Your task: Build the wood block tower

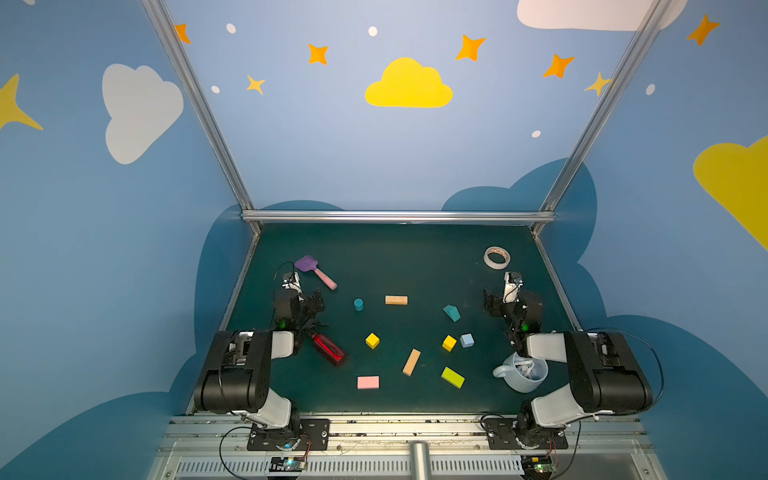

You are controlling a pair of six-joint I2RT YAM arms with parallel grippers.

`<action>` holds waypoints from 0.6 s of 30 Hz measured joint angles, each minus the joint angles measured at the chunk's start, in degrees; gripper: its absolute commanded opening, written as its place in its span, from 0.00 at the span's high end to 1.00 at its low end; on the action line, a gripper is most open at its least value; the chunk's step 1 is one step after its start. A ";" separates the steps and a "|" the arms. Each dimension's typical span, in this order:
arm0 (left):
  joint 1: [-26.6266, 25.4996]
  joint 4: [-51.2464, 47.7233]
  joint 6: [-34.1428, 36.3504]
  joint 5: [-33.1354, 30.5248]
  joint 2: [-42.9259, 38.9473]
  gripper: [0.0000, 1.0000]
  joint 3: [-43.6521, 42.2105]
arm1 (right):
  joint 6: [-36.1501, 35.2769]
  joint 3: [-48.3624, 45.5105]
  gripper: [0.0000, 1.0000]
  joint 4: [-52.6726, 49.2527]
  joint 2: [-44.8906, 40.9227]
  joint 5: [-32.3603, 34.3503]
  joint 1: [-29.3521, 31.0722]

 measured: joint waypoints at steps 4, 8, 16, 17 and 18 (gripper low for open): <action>0.00 0.00 0.00 0.00 0.00 0.00 0.00 | 0.00 0.00 0.09 0.02 -0.02 0.00 0.00; 0.00 -0.35 -0.02 -0.17 -0.02 0.00 0.13 | 0.02 0.22 0.09 -0.70 -0.17 0.07 0.00; 0.00 -17.55 -2.23 -3.61 -6.34 0.02 10.49 | 0.76 12.59 0.10 -23.74 -11.43 -1.95 0.02; -0.02 -19.15 -2.75 -3.32 -7.69 0.02 11.93 | 0.94 14.12 0.10 -26.14 -13.03 -2.40 0.07; -0.11 -20.61 -3.34 -2.82 -9.33 0.03 13.11 | 1.03 15.93 0.10 -29.11 -14.56 -2.95 0.20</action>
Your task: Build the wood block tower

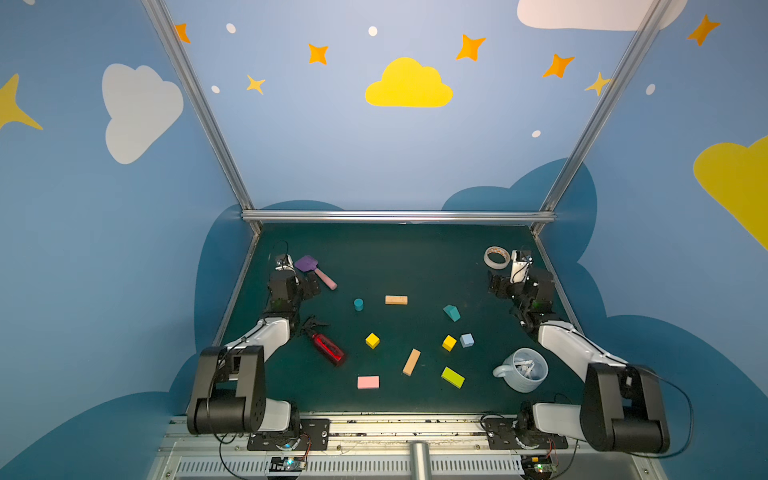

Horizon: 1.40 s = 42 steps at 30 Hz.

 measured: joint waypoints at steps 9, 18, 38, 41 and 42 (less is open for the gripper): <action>-6.95 -18.25 -5.20 5.09 -12.09 0.07 5.68 | -0.61 14.25 0.11 -27.74 -6.23 -5.73 12.15; -14.58 -30.12 -12.72 10.19 -27.50 0.09 5.51 | 3.98 24.02 0.11 -44.28 0.81 -7.21 27.82; -21.00 -39.95 -20.31 14.62 -41.81 0.10 4.15 | -4.92 29.99 0.09 -67.87 17.57 -8.96 54.07; -21.79 -41.51 -20.35 14.62 -42.75 0.10 4.66 | -5.31 29.05 0.09 -66.38 19.32 -8.87 54.69; -21.94 -41.99 -20.35 14.40 -43.21 0.10 4.85 | -5.42 28.76 0.09 -65.79 19.74 -8.81 54.69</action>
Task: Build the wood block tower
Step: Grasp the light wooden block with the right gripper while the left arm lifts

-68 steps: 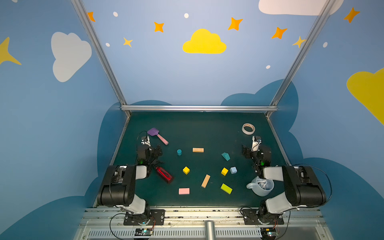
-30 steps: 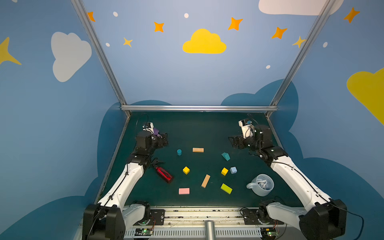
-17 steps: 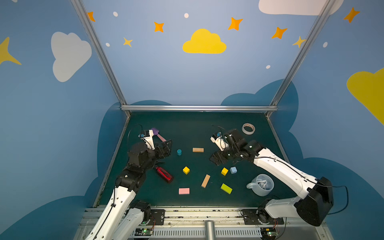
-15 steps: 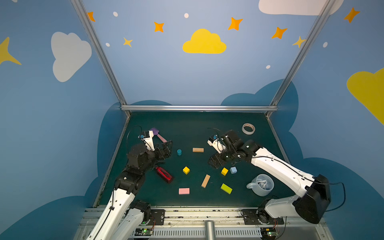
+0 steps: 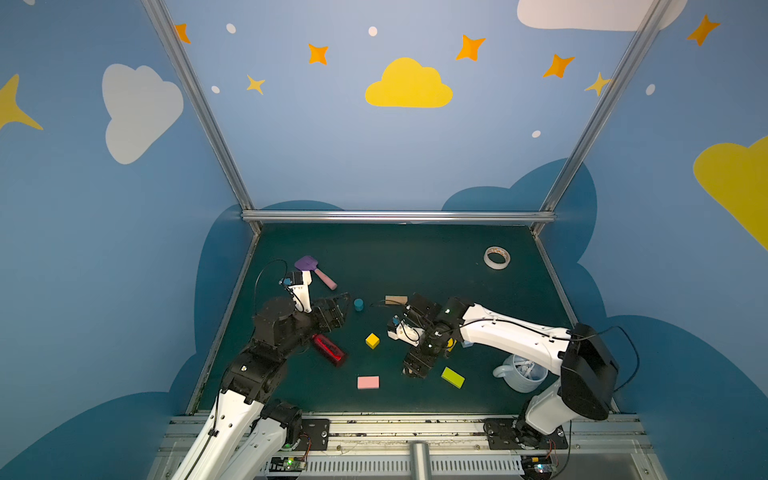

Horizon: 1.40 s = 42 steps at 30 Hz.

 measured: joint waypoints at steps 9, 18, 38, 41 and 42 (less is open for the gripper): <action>-0.46 -1.81 0.09 -1.95 -4.61 0.11 0.74 | -1.14 -0.68 0.09 4.63 5.95 3.02 0.02; -0.48 -4.00 0.72 -4.09 -6.27 0.11 0.72 | -1.11 -0.70 0.09 7.37 9.03 6.19 0.09; -0.70 -5.66 0.94 -5.92 -7.39 0.11 0.59 | 0.59 -3.61 0.09 10.10 9.99 8.92 2.19; -0.70 -5.68 0.94 -6.32 -7.52 0.10 0.50 | 1.42 -3.61 0.10 10.12 10.10 9.97 2.62; -0.70 -5.70 0.94 -6.47 -7.63 0.10 0.39 | 1.73 -3.61 0.10 10.12 10.14 10.32 2.82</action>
